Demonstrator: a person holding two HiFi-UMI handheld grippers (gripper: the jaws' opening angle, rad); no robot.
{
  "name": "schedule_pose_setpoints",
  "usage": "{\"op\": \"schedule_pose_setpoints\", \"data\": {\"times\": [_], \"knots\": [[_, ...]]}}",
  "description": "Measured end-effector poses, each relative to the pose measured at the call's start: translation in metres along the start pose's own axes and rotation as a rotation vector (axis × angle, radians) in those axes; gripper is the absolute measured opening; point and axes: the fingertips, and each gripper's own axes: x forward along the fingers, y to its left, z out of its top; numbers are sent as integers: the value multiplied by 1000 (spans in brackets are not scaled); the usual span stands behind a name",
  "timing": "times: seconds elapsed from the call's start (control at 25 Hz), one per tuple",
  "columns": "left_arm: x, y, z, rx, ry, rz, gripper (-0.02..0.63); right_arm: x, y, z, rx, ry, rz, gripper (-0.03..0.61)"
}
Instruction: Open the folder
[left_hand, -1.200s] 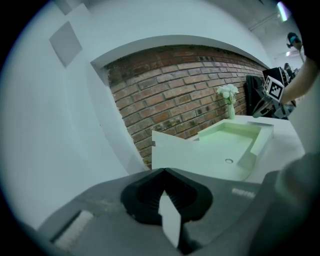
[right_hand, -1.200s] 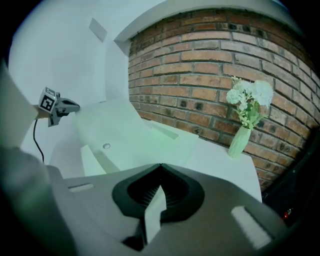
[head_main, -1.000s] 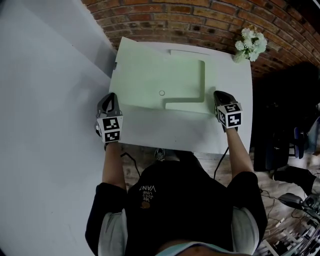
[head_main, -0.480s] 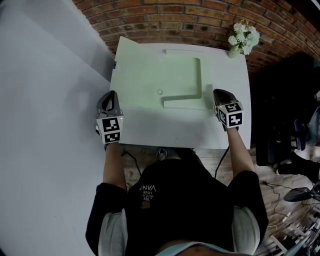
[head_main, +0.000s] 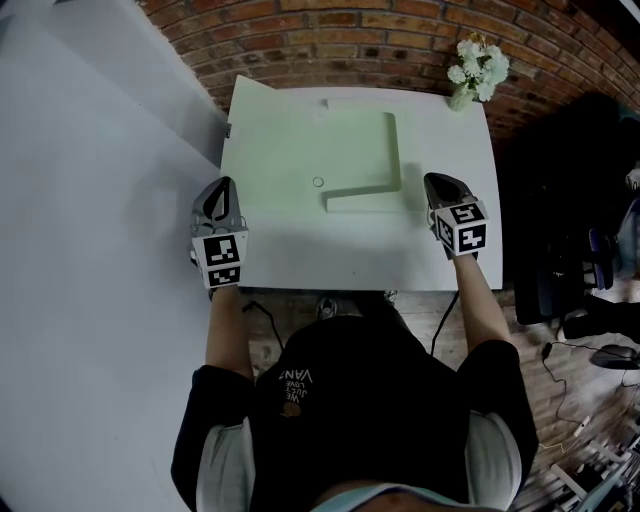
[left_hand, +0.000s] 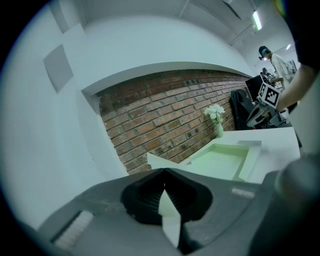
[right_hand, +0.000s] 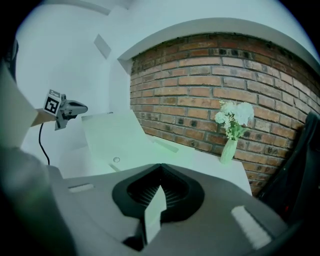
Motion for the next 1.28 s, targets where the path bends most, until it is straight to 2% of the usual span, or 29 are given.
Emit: {"op": "schedule_pose_setpoints", "data": {"times": [0.72, 1.28], "knots": [[7, -51, 37, 21, -119, -155, 2, -32, 31, 22, 49, -116, -23, -2], [-1, -82, 41, -31, -172, -298, 2, -49, 64, 35, 70, -203, -67, -2]]}}
